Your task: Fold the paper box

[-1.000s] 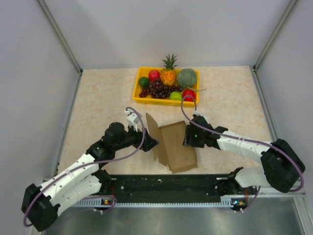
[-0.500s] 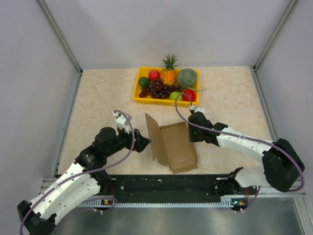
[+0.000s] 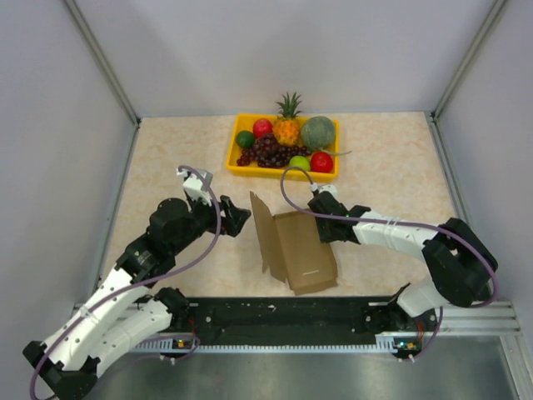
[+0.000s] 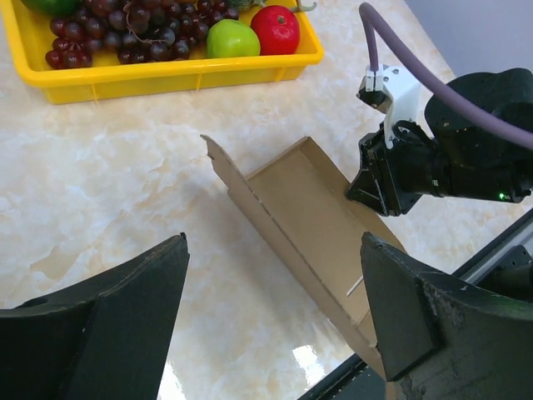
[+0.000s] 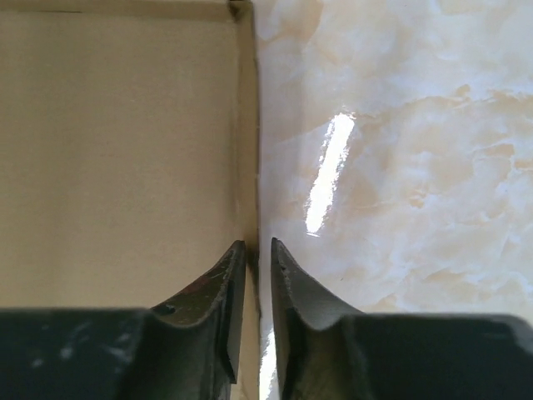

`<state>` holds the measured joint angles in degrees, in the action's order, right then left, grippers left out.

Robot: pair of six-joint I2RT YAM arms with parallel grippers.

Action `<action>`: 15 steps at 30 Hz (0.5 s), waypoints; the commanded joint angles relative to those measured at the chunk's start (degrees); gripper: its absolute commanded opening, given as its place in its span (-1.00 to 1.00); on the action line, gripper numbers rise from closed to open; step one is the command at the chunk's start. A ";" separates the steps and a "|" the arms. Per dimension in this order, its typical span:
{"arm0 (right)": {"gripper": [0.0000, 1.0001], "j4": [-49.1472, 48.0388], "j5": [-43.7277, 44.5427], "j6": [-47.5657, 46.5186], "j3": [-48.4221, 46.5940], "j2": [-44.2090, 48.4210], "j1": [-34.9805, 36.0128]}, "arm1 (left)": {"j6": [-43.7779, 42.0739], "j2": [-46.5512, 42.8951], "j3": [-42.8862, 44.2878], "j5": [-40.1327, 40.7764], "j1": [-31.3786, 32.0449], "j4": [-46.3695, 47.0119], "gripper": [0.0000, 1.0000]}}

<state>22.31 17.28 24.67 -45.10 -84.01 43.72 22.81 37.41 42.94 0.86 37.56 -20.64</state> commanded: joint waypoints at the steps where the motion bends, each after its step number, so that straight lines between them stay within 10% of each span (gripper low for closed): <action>1: -0.75 -5.58 -0.66 -1.37 -0.78 0.33 0.40 | 0.04 4.07 4.43 -5.59 -3.71 4.55 0.77; 15: -1.00 -13.85 0.39 -24.03 1.33 10.69 0.48 | -4.14 28.73 21.73 -33.72 -22.18 14.42 0.65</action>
<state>14.74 16.16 11.77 -44.45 -81.06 43.75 25.10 58.89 56.64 -22.11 16.12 -10.61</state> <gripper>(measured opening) 0.008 0.843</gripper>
